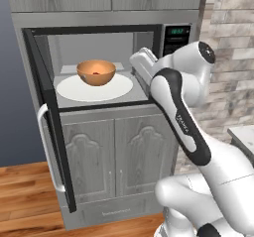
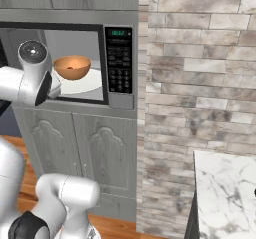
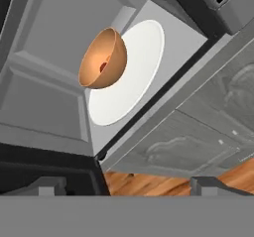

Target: The microwave is finished heating the shrimp and tomato. Take the bowl containing the food and place it on the dining counter.

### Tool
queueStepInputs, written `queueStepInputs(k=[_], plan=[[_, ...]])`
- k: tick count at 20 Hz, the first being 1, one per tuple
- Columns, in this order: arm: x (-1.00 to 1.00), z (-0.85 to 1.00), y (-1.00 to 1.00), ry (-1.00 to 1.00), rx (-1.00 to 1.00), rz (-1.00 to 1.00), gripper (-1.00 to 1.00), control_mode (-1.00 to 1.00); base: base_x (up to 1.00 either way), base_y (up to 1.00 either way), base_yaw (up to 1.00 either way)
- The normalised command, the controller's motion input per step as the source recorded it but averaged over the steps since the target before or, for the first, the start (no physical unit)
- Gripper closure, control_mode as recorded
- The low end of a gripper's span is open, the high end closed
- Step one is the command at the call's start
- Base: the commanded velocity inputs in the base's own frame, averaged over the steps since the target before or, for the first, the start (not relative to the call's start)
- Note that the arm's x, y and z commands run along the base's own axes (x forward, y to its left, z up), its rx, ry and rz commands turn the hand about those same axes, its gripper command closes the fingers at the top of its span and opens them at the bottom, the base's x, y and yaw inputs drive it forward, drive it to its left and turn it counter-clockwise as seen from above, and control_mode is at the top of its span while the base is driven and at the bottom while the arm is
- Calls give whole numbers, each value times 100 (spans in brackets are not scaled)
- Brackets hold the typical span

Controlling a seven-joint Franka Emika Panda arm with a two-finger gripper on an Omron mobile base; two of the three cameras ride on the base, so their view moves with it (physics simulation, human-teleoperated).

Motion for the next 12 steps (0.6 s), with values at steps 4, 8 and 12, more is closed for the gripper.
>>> queueStepInputs(k=[4,8,12], plan=[[42,0,-41,4,0,-6,-100,-100,0,0,0],[66,-52,0,1,0,-5,-100,-100,0,0,0],[79,-41,17,0,0,-5,-100,-100,0,0,0]])
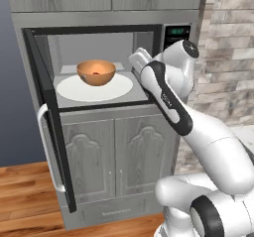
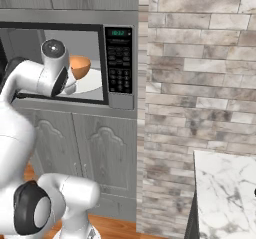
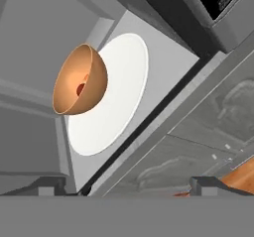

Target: The microwave is finished heating the shrimp and tomato. Take the bowl containing the food and place it on the dining counter.

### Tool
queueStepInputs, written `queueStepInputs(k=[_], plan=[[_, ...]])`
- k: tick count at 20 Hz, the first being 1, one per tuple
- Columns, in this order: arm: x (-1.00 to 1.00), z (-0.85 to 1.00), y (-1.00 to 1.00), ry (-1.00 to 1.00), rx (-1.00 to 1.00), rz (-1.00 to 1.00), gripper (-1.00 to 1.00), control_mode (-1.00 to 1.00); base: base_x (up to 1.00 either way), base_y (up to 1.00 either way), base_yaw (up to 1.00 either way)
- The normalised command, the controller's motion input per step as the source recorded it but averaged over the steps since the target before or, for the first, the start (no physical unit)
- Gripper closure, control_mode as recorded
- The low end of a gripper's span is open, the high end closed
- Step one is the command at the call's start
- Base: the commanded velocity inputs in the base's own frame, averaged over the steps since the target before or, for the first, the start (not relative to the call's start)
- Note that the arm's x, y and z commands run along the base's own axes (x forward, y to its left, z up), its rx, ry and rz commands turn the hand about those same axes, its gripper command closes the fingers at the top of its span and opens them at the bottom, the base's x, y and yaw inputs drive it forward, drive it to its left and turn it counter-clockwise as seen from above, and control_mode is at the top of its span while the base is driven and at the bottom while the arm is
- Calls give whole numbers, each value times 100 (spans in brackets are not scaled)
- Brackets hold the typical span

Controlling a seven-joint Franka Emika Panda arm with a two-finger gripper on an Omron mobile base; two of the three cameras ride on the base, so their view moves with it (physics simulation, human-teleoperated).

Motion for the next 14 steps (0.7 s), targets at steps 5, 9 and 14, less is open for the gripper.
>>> queueStepInputs(k=[5,9,14], plan=[[85,-14,38,1,0,-9,-100,-100,0,0,0],[69,-1,39,4,0,-7,-100,-100,0,0,0],[54,-2,27,12,0,-1,-100,-100,0,0,0]])
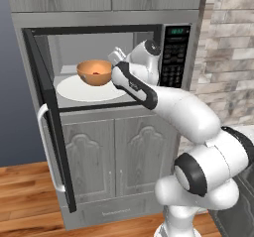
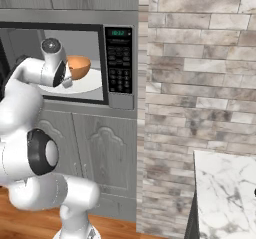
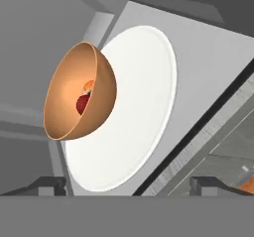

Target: The microwave is finished heating the shrimp and tomato. Take the bowl containing the food and place it on the dining counter.

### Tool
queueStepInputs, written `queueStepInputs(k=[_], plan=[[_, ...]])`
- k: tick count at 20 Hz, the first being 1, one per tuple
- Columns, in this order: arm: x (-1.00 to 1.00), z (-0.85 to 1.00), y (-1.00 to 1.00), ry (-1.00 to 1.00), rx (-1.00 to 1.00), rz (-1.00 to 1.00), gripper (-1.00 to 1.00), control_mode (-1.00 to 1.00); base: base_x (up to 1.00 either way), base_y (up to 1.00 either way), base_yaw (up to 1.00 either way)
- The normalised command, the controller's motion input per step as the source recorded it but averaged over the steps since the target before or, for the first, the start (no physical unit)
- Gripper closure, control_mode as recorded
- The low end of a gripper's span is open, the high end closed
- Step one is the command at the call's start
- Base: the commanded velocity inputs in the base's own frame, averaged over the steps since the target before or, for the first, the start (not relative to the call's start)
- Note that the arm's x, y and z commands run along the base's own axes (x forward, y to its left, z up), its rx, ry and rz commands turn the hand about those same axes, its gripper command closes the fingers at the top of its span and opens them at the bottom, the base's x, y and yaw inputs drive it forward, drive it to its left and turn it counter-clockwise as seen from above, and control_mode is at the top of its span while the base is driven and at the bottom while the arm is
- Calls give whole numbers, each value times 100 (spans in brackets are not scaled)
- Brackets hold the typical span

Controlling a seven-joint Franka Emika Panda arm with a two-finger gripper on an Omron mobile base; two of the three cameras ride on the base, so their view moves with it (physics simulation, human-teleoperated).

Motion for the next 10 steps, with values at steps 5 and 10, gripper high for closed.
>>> queueStepInputs(k=[5,10], plan=[[64,-10,10,15,0,0,-100,-100,0,0,0],[54,-12,0,10,0,0,-100,-100,0,0,0]])
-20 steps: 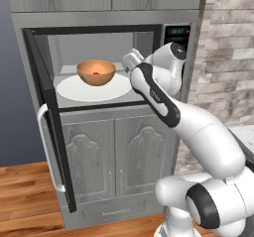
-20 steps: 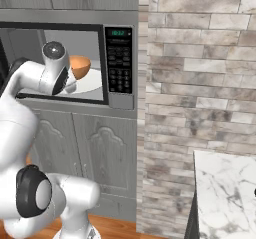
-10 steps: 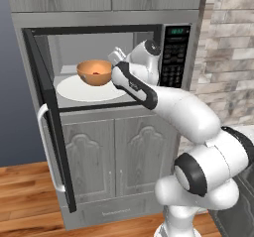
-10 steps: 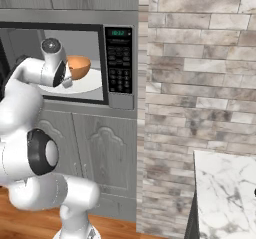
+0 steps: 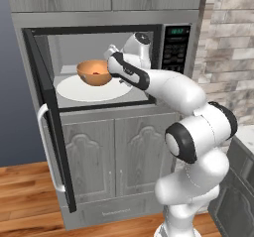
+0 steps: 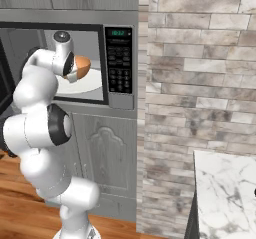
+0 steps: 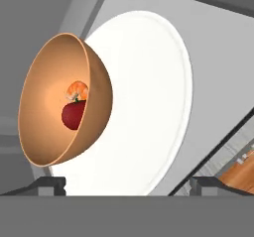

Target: The microwave is finished heating the shrimp and tomato. Take the bowl containing the food and place it on the dining counter.

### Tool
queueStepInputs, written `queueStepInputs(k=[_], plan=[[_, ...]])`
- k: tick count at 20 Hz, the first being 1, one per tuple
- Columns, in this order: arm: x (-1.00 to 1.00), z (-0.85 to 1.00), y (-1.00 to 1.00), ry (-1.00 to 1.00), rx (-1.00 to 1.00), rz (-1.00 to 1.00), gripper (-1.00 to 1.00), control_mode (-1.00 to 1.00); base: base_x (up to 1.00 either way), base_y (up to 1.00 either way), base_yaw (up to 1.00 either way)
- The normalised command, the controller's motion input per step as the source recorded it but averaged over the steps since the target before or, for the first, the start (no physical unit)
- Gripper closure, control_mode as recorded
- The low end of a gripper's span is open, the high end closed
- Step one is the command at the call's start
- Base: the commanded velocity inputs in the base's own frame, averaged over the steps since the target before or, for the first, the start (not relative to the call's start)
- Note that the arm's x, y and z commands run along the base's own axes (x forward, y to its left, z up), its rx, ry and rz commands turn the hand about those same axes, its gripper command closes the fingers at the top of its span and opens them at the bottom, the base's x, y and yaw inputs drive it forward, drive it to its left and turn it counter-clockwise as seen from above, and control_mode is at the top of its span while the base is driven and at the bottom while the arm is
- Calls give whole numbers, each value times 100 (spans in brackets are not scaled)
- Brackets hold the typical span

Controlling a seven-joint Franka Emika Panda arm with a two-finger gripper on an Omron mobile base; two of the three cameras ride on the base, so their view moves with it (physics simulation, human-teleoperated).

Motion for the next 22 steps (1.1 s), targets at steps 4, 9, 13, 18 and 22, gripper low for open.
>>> queueStepInputs(k=[4,9,13,18,22], plan=[[41,-29,0,5,0,0,-100,-100,0,0,0],[43,-26,5,1,0,0,-100,-100,0,0,0],[41,-28,10,0,0,0,-100,-100,0,0,0],[38,-31,14,0,0,0,-100,-100,0,0,0],[47,-10,28,0,0,0,-100,-100,0,0,0]])
